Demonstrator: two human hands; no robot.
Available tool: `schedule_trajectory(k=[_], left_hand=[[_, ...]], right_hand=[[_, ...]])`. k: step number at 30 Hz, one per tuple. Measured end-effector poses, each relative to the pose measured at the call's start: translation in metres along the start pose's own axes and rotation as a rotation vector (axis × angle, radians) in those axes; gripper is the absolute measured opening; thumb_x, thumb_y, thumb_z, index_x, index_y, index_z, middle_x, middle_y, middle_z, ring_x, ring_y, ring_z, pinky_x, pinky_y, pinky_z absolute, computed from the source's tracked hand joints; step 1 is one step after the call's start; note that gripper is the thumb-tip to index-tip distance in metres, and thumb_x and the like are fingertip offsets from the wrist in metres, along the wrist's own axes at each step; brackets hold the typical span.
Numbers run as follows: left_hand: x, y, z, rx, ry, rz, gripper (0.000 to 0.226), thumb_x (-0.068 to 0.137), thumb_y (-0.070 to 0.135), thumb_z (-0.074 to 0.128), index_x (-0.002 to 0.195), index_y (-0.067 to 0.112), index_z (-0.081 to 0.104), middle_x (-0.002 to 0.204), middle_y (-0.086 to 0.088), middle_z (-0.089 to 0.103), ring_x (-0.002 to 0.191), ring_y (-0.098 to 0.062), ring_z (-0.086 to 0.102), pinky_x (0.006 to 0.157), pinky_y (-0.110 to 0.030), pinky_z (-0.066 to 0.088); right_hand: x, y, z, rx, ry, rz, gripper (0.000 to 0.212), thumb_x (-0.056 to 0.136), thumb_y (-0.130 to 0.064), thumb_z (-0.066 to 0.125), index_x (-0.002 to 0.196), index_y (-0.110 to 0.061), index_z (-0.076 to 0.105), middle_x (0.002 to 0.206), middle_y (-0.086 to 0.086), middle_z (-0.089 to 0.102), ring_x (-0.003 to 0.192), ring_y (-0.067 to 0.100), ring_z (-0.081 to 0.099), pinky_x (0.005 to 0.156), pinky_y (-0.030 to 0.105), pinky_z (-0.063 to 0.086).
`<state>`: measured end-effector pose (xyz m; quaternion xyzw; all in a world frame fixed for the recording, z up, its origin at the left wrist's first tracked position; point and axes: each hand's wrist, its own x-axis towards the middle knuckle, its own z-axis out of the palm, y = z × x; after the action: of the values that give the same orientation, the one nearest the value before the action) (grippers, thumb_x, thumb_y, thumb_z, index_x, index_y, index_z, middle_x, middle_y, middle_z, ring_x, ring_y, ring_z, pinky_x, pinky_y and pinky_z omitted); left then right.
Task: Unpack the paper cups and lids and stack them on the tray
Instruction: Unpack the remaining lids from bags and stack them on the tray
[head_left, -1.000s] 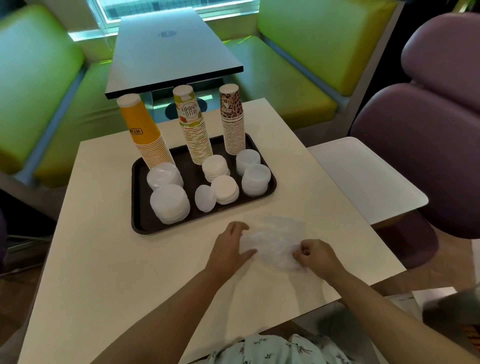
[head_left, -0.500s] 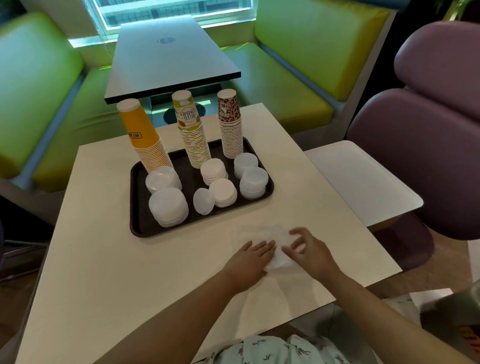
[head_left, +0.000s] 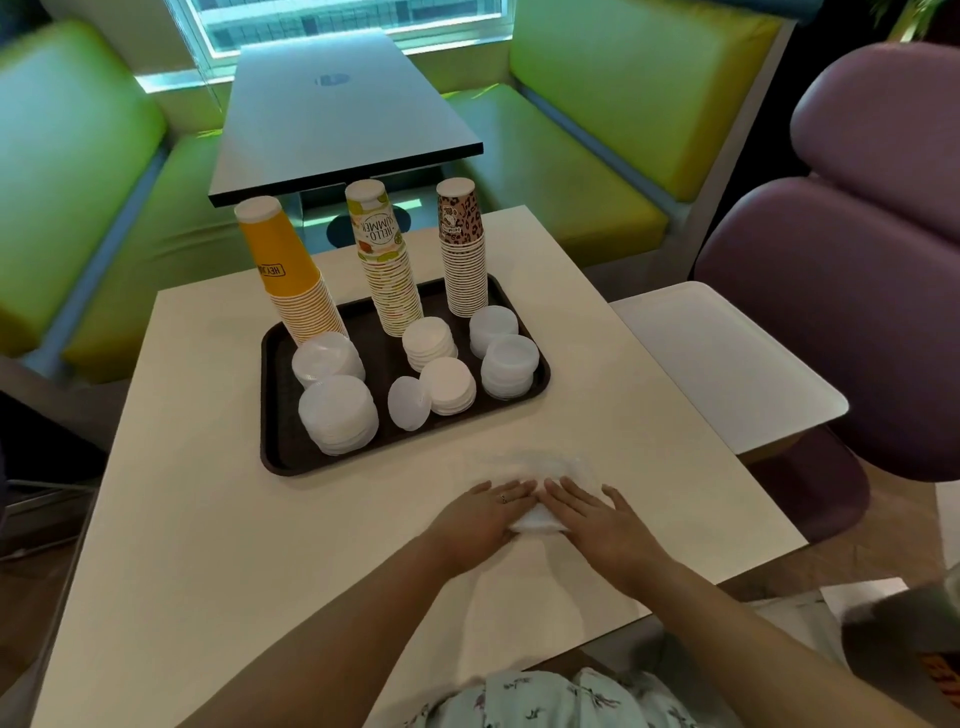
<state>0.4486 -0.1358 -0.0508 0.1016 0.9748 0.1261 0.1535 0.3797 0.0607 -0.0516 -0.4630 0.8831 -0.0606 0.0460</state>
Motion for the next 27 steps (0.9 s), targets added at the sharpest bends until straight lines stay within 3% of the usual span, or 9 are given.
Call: schedule_trajectory(k=[4,8,11,13,15,17,21,24,27], left_hand=[[-0.006,-0.009,0.002,-0.052,0.053,0.004,0.053,0.097,0.015,0.046,0.147,0.024,0.031,0.155,0.007,0.026,0.143,-0.007,0.021,0.113,-0.024,0.011],[-0.013,-0.006,-0.008,-0.045,0.112,-0.041,0.054,0.094,0.038,0.053,0.142,0.016,0.04,0.149,-0.001,0.04,0.133,-0.017,0.041,0.11,-0.024,0.02],[-0.013,0.016,-0.02,0.004,0.106,-0.14,0.067,0.087,0.052,0.057,0.142,0.019,0.036,0.127,-0.005,0.06,0.112,-0.023,0.056,0.103,-0.03,0.029],[-0.008,0.026,-0.031,-0.057,0.18,-0.21,0.044,0.091,0.043,0.055,0.127,0.017,0.052,0.11,-0.007,0.067,0.1,-0.025,0.061,0.088,-0.03,0.036],[-0.003,0.03,-0.045,-0.325,0.271,-0.314,0.025,0.09,0.033,0.06,0.1,0.01,0.065,0.093,-0.008,0.068,0.083,-0.021,0.061,0.068,-0.03,0.038],[0.001,0.031,-0.06,-0.818,0.341,-0.41,0.015,0.087,0.021,0.067,0.086,0.007,0.067,0.075,-0.006,0.067,0.062,-0.012,0.06,0.057,-0.026,0.041],[0.004,0.038,-0.083,-1.623,0.328,-0.349,0.022,0.083,0.009,0.068,0.103,0.0,0.066,0.095,-0.016,0.07,0.08,-0.024,0.068,0.077,-0.036,0.057],[0.012,0.045,-0.086,-1.741,0.236,-0.315,0.028,0.088,0.011,0.063,0.113,-0.002,0.062,0.107,-0.021,0.067,0.093,-0.032,0.067,0.083,-0.043,0.057],[0.023,0.06,-0.086,-1.594,0.327,-0.407,0.038,0.089,0.024,0.065,0.118,0.002,0.057,0.112,-0.018,0.066,0.089,-0.023,0.067,0.079,-0.036,0.057]], right_hand=[[0.002,0.0,-0.005,0.12,-0.135,0.045,0.045,0.103,-0.02,0.031,0.147,-0.027,0.03,0.154,-0.009,0.028,0.141,0.007,0.028,0.115,0.033,0.012],[0.013,-0.002,-0.015,0.147,-0.049,0.151,0.031,0.102,-0.028,0.034,0.123,-0.027,0.056,0.122,0.002,0.064,0.106,0.024,0.058,0.088,0.029,0.041],[0.018,-0.002,-0.026,0.224,-0.032,0.138,0.026,0.1,-0.033,0.04,0.106,-0.022,0.063,0.095,0.005,0.068,0.083,0.023,0.062,0.068,0.031,0.043],[0.02,-0.004,-0.036,0.404,0.054,0.131,0.021,0.097,-0.032,0.049,0.1,-0.02,0.066,0.087,0.002,0.069,0.077,0.02,0.061,0.068,0.033,0.044],[0.021,-0.004,-0.047,0.634,0.23,0.208,0.01,0.091,-0.029,0.061,0.098,-0.023,0.065,0.086,-0.004,0.068,0.078,0.013,0.061,0.071,0.026,0.047],[0.021,-0.003,-0.061,0.863,0.405,0.332,0.03,0.084,-0.029,0.07,0.112,-0.027,0.06,0.105,-0.011,0.062,0.094,0.004,0.057,0.081,0.011,0.042],[0.014,0.002,-0.08,1.416,0.189,0.427,0.074,0.078,-0.04,0.074,0.141,-0.032,0.035,0.134,-0.009,0.049,0.12,0.009,0.052,0.096,0.029,0.046],[0.009,0.001,-0.082,1.732,0.027,0.327,0.051,0.089,-0.025,0.065,0.135,-0.023,0.046,0.125,0.004,0.063,0.113,0.021,0.062,0.086,0.038,0.055],[0.005,0.001,-0.078,1.716,0.141,0.348,0.036,0.092,-0.014,0.059,0.127,-0.008,0.056,0.118,0.014,0.066,0.109,0.03,0.064,0.087,0.04,0.055]])
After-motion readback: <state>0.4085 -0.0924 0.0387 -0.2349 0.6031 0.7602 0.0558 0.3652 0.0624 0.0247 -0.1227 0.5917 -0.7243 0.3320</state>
